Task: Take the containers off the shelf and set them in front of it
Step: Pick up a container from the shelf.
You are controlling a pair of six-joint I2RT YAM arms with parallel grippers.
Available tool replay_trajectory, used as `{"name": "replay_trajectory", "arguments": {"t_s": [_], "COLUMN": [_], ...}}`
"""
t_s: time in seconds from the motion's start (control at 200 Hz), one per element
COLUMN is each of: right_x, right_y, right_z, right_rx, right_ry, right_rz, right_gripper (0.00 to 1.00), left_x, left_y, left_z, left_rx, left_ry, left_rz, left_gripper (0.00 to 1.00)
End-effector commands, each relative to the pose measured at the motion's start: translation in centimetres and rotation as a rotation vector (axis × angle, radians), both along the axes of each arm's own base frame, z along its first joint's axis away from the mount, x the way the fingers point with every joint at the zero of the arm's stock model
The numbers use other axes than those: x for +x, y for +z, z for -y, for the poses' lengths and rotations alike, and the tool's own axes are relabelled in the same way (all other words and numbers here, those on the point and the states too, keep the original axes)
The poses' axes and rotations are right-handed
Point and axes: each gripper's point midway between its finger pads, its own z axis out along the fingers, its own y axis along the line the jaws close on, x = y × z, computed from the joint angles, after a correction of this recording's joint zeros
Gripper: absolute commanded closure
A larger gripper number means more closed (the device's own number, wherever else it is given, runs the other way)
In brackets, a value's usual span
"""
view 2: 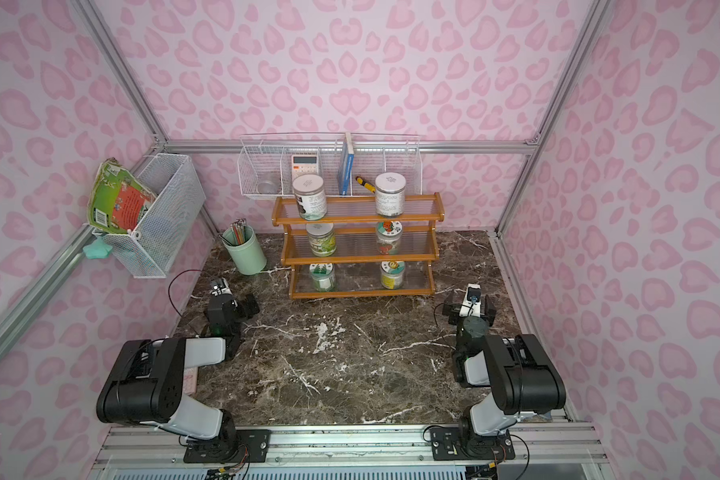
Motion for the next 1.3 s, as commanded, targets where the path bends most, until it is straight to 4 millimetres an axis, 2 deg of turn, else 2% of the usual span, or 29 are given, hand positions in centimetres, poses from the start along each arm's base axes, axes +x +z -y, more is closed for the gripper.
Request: {"name": "replay_trajectory", "arguments": {"t_s": [0.0,0.485,0.595,0.7,0.75,0.855,0.995,1.12,1.295], "right_x": [0.0,0.2,1.5,2.7,3.2,4.1,5.2,6.3,7.4], "right_y": [0.5,0.8,2.0,3.3,4.0,5.7,9.3,13.2,18.7], "right_z": [0.2,0.3,-0.6,0.4,0.2,-1.3,-3.8,-7.6,-13.1], "right_rx": [0.007,0.011,-0.019,0.044,0.07,0.086,0.073,0.048,0.069], "right_ry": [-0.012,-0.015,0.007,-0.069,-0.065,0.004,0.086,0.243,0.504], "right_rz": [0.024,0.016,-0.048,-0.093,-0.101,-0.111,-0.124,-0.143,-0.13], "right_gripper": [0.01,0.01,0.01,0.01,0.01,0.01,0.01,0.01,0.01], "left_x": [0.2,0.2,0.8,1.0,1.0,0.7,-0.1,-1.4,-3.3], "left_y": [0.3,0.6,1.9,3.7,4.6,6.8,9.5,11.8,14.1], "left_z": [0.0,0.1,0.3,-0.2,0.0,0.5,2.3,4.5,8.5], "left_rx": [-0.001,0.002,0.052,0.032,0.028,0.001,-0.05,-0.107,-0.203], "left_ry": [0.0,0.0,-0.016,0.032,0.027,0.007,-0.077,-0.184,-0.386], "left_rz": [0.016,0.024,0.009,-0.083,-0.088,-0.099,-0.128,-0.103,-0.063], "left_gripper": [0.01,0.01,0.01,0.03,0.03,0.03,0.04,0.04,0.04]}}
